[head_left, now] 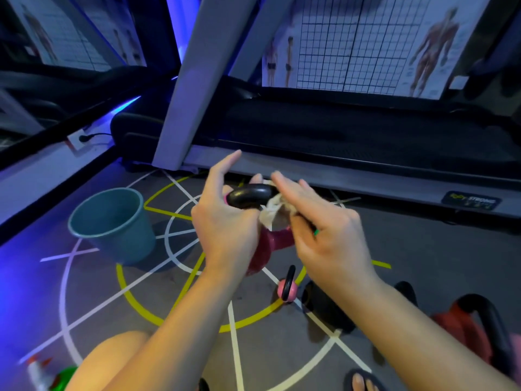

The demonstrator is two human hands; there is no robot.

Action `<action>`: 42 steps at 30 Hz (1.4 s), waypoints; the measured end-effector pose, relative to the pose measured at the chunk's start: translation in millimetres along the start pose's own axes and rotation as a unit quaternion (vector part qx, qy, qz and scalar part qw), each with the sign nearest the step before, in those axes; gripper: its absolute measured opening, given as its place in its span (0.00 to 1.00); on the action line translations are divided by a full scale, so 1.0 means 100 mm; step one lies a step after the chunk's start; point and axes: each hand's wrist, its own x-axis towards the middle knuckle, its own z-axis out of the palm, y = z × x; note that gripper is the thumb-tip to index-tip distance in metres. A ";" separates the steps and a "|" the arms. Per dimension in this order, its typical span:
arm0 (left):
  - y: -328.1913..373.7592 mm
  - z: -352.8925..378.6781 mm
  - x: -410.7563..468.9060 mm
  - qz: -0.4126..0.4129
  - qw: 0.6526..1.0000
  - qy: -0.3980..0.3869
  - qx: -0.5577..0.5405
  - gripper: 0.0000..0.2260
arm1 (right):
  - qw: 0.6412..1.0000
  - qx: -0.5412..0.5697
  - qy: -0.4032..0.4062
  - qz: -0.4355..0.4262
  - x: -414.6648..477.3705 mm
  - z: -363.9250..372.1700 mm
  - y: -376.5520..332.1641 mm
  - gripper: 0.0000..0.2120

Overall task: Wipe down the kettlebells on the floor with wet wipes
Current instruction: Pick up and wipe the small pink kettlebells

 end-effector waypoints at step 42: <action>-0.11 -0.01 0.07 -0.037 0.979 -0.124 0.159 0.40 | 0.994 0.011 -0.110 0.006 0.08 0.05 0.10 0.32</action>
